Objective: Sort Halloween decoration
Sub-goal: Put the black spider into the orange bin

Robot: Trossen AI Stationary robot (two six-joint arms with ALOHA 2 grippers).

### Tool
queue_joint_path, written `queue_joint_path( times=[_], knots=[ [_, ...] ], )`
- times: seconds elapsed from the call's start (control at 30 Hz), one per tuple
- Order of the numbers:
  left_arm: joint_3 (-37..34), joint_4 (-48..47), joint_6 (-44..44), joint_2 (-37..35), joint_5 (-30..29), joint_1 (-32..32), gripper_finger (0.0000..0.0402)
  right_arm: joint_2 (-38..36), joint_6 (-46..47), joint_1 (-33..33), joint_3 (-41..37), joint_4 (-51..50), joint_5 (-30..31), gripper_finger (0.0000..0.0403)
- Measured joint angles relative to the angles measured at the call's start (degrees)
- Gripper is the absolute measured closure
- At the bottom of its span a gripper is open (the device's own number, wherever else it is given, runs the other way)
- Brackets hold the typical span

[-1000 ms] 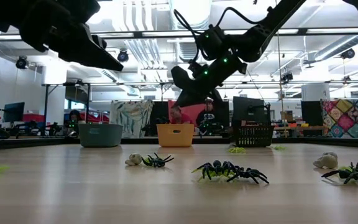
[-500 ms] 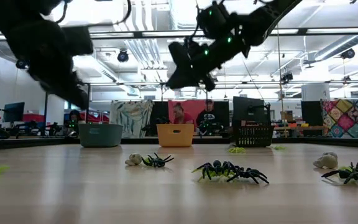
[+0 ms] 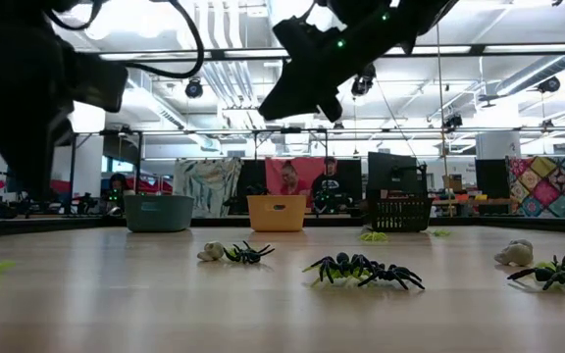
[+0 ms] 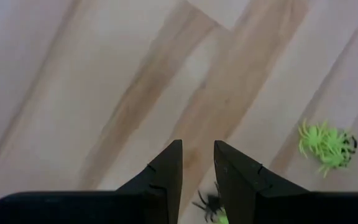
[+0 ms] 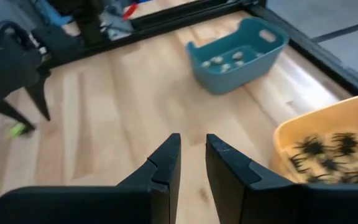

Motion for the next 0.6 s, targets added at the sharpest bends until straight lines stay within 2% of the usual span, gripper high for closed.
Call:
queue_joint_path(
  times=[0.2,0.3,0.43,0.6],
  knots=[
    [6.99,-7.64,-1.0,7.19,0.18,-3.7,0.0326,-0.04,0.17,3.41,-0.02,-2.46,0.02,0.0341],
    [9.67,-11.61,-2.85,10.28,2.23,-4.41,0.0326,-0.04,0.17,4.54,-0.02,-2.66,0.0,0.0338],
    [11.3,-14.22,-6.4,12.73,4.76,-5.56,0.0326,-0.04,0.22,5.16,-0.02,-2.61,0.0,0.0335],
    [11.45,-14.73,-11.01,13.5,4.78,-7.46,0.0326,0.09,0.23,5.34,-0.02,-2.53,0.03,0.0335]
  ],
)
